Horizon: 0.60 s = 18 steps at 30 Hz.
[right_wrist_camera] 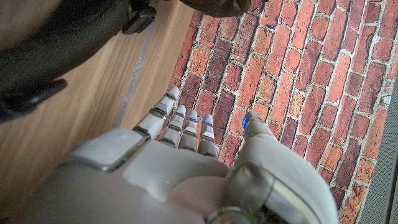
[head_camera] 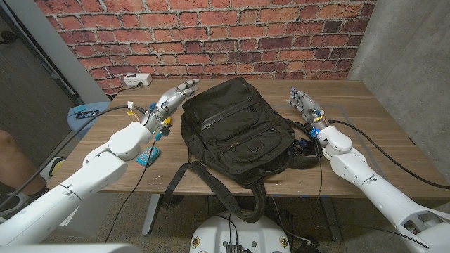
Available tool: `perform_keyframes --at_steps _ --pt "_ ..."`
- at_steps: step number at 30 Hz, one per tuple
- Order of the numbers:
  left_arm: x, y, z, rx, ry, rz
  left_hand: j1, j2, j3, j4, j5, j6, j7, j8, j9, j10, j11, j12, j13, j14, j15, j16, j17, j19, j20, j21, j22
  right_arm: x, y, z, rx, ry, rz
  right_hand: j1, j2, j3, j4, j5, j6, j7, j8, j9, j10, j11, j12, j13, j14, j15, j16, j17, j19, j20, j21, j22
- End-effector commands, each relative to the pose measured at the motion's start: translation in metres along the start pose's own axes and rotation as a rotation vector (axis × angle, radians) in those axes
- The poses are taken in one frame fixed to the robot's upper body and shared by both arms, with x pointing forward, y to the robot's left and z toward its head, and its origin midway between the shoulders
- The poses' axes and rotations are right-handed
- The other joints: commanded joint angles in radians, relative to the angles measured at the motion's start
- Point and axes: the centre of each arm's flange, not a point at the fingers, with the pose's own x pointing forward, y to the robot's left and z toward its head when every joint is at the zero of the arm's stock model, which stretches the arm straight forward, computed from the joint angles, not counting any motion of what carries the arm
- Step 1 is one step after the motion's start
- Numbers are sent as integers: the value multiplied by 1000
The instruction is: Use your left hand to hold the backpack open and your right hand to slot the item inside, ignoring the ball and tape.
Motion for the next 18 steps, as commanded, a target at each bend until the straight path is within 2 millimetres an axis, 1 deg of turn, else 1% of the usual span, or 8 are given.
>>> perform_keyframes --at_steps 1,5,9,18 --pt "-5 -10 8 71 5 -49 13 -1 2 -12 9 8 6 2 3 10 4 1 4 3 2 2 2 7 10 -2 2 -1 -5 3 -3 -10 -8 10 1 2 -3 6 8 -1 4 2 11 1 5 3 11 -8 6 4 12 -14 4 3" --pt "-7 -14 9 66 12 -84 16 -6 1 -20 11 13 7 3 3 13 5 1 4 7 1 3 2 12 15 -3 2 0 -6 5 -9 -15 -9 10 1 1 -4 6 9 -1 4 2 10 1 5 3 11 -7 6 4 13 -15 4 3" --pt "-8 -18 11 79 13 -102 16 -9 0 -24 11 15 5 3 2 13 3 1 4 8 -1 3 2 14 15 -5 2 1 -7 6 -17 -10 -5 10 1 1 -4 6 8 -1 3 2 11 1 5 3 12 -8 7 4 13 -15 4 3" --pt "-8 -19 18 126 6 -131 16 -19 -7 -35 13 22 1 4 2 20 1 3 4 11 -2 3 2 20 15 -7 2 3 -12 12 -36 -18 -8 10 2 0 -5 6 9 -1 3 2 11 0 5 2 11 -8 7 5 13 -15 4 3"
